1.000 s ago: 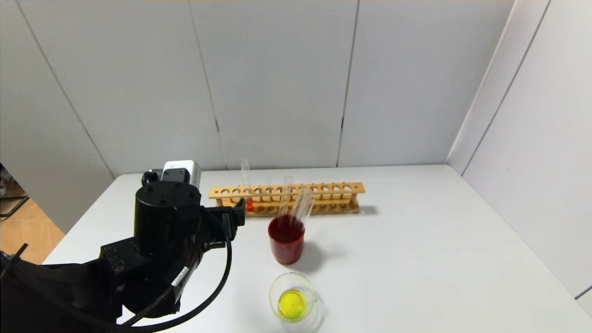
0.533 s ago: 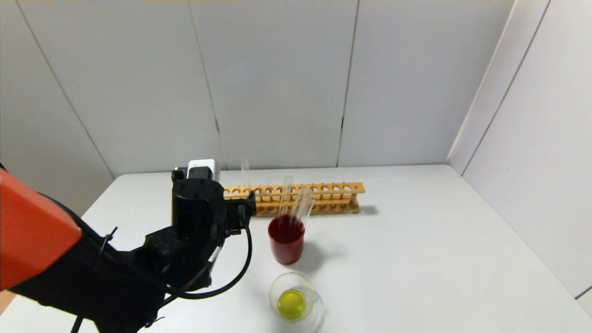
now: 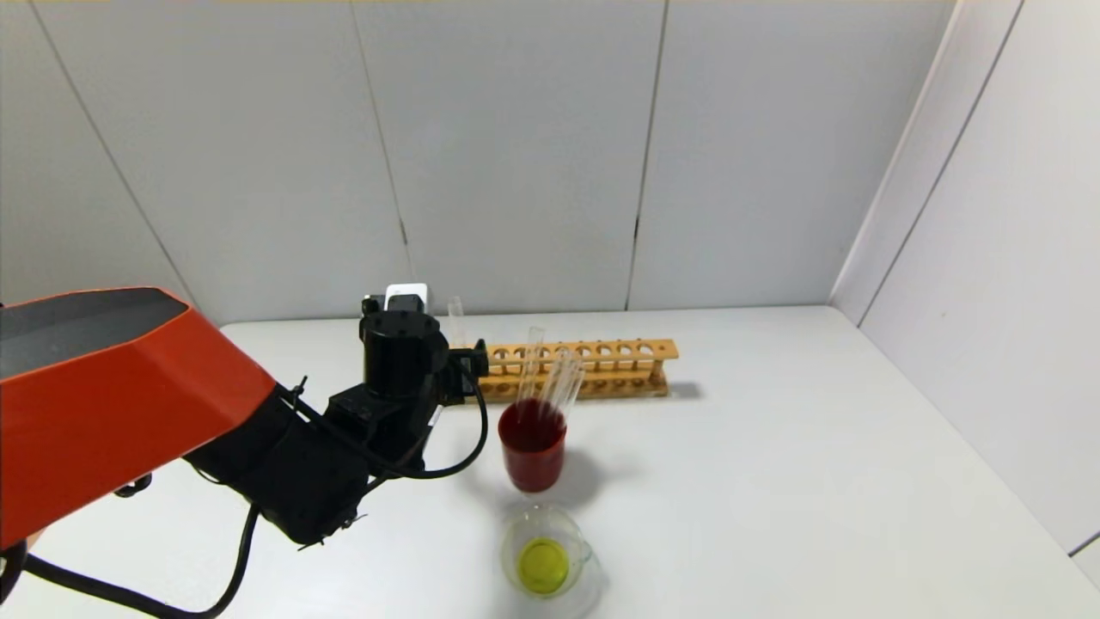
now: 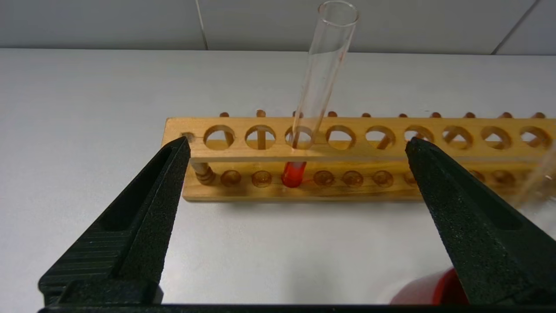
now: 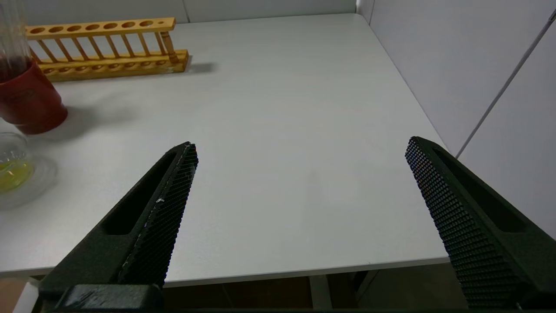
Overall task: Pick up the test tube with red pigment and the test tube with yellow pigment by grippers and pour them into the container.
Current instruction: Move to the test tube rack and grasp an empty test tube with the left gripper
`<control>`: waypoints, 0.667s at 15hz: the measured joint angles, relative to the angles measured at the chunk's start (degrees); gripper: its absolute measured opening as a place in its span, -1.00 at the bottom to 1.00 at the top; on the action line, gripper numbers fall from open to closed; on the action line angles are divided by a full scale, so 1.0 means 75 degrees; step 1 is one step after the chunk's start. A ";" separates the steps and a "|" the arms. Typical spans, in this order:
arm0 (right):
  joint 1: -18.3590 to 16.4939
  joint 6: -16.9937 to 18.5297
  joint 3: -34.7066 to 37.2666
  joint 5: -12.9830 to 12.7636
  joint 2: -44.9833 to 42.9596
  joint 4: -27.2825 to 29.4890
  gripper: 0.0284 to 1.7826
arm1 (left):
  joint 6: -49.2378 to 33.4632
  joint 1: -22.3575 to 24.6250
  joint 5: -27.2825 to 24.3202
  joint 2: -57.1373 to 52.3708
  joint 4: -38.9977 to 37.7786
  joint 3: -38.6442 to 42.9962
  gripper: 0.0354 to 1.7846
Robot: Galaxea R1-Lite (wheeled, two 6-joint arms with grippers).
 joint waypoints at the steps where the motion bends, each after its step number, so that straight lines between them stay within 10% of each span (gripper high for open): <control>1: 0.0003 0.0000 0.0000 0.0003 0.0000 0.0000 0.96 | 0.0003 0.0037 -0.0089 0.0120 0.0067 -0.0138 0.96; 10: 0.0003 0.0000 0.0000 0.0003 0.0000 -0.0003 0.96 | 0.0143 0.0416 -0.0519 0.0842 0.0413 -0.1143 0.96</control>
